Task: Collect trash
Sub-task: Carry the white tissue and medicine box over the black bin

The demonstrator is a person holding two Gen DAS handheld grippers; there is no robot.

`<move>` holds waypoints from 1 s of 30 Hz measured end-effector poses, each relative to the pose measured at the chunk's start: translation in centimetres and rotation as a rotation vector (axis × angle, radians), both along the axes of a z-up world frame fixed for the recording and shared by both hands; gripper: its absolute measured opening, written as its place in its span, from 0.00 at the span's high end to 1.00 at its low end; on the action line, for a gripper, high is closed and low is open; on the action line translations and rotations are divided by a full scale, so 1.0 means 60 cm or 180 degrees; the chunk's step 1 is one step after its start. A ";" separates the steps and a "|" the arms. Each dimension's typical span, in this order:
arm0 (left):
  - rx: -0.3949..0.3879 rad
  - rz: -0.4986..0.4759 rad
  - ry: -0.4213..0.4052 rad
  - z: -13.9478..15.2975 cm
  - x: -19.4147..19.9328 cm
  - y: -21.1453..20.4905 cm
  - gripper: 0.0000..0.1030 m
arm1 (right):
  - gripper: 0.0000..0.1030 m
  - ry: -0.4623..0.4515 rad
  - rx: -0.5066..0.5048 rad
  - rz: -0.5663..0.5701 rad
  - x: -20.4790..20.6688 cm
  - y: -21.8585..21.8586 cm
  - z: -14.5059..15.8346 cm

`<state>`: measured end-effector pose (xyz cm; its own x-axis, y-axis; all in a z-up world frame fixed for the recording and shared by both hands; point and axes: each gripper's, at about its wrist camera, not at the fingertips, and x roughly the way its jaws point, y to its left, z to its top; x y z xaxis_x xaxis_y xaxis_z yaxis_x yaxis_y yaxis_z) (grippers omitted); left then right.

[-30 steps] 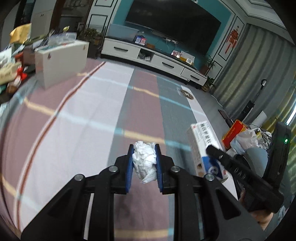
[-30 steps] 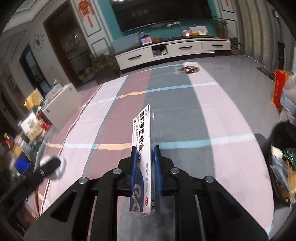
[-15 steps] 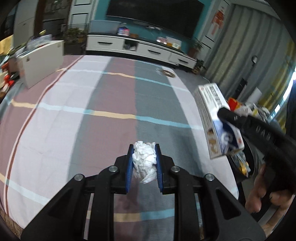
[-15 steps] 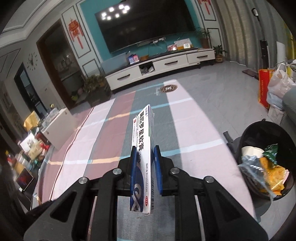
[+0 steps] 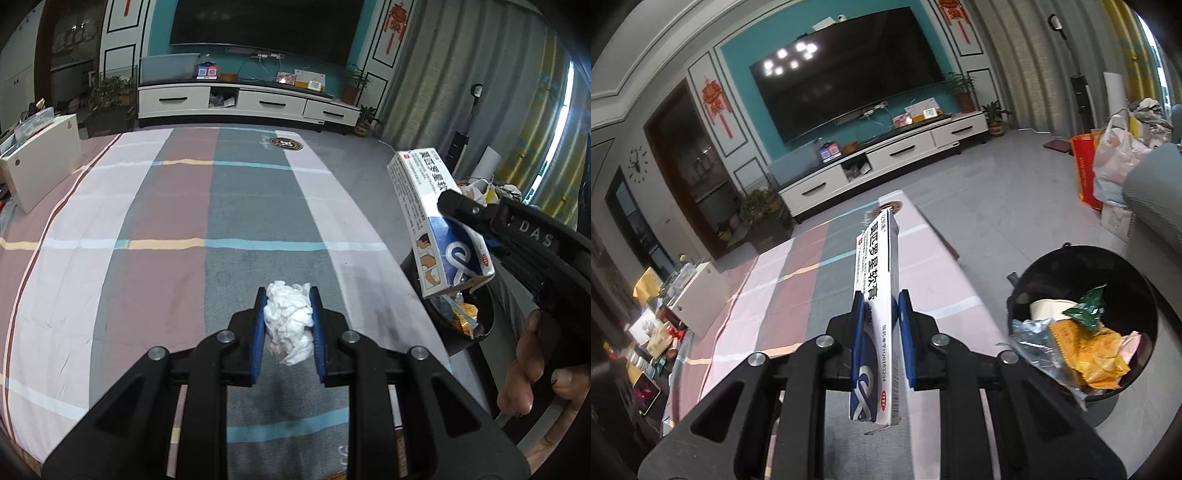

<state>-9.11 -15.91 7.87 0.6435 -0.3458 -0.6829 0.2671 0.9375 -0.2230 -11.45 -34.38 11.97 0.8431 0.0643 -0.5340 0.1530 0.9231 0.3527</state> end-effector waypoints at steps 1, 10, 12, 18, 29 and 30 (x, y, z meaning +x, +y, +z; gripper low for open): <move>-0.0030 -0.0028 -0.0006 0.002 0.000 -0.003 0.78 | 0.81 0.0005 -0.0007 -0.0024 -0.001 -0.004 0.001; -0.0240 -0.0327 -0.0035 0.012 0.007 -0.042 0.78 | 0.81 -0.0015 -0.0075 -0.0384 -0.028 -0.046 0.006; -0.0268 -0.0381 -0.0062 0.018 0.010 -0.054 0.78 | 0.81 -0.0015 -0.0080 -0.0470 -0.035 -0.056 0.005; -0.0396 -0.0552 -0.0111 0.032 0.017 -0.088 0.78 | 0.81 -0.0021 -0.0070 -0.0698 -0.052 -0.089 0.005; -0.0544 -0.0842 -0.0081 0.039 0.033 -0.157 0.78 | 0.81 -0.0020 0.0002 -0.1155 -0.096 -0.161 -0.005; -0.0579 -0.0885 -0.0052 0.037 0.037 -0.165 0.78 | 0.81 -0.0017 -0.0005 -0.1214 -0.101 -0.167 -0.005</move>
